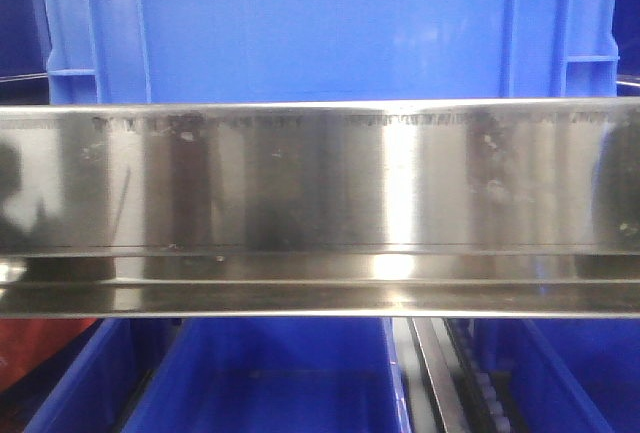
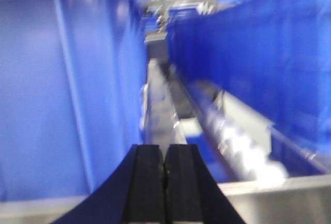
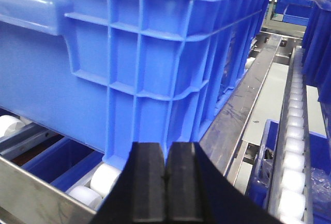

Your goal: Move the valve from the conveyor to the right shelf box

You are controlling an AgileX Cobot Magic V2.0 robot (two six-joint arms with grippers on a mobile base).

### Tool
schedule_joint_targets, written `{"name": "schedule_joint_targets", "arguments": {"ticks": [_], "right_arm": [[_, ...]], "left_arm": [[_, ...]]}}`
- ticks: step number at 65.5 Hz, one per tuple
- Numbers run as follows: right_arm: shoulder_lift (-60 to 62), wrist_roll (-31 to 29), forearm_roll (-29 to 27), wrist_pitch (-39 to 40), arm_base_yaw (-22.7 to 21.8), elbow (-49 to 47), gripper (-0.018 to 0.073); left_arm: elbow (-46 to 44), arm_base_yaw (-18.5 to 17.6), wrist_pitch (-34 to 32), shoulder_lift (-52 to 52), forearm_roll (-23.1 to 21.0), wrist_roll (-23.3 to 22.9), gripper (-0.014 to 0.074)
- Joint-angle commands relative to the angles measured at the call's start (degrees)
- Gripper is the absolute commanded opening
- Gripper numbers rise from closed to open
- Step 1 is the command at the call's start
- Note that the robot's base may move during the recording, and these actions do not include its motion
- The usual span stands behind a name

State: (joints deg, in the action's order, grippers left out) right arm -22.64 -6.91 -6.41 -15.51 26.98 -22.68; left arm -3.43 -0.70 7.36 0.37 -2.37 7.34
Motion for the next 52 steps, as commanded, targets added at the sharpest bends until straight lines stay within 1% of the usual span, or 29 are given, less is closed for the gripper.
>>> {"name": "schedule_joint_targets", "arguments": {"ticks": [1,5,8,22,52], "right_arm": [[0.32,-0.06,0.39,1.40,0.08,0.07,-0.0158],[0.32,-0.06,0.39,1.40,0.08,0.07,-0.0158],[0.32,-0.06,0.39,1.40,0.08,0.07,-0.0158],[0.32,-0.06,0.39,1.40,0.08,0.07,-0.0158],[0.32,-0.06,0.39,1.40,0.08,0.07,-0.0158]], "left_arm": [[3.21,0.61,-4.83,-0.37,-0.58,-0.46,-0.0111],[3.43,0.61,-8.61,-0.37,-0.58,-0.46,-0.0111],[3.43,0.61,-6.10,-0.37,-0.58,-0.46,-0.0111],[3.43,0.61,-8.35,-0.37,-0.58,-0.46,-0.0111],[3.43,0.61,-8.35,-0.37,-0.58,-0.46,-0.0111]]}}
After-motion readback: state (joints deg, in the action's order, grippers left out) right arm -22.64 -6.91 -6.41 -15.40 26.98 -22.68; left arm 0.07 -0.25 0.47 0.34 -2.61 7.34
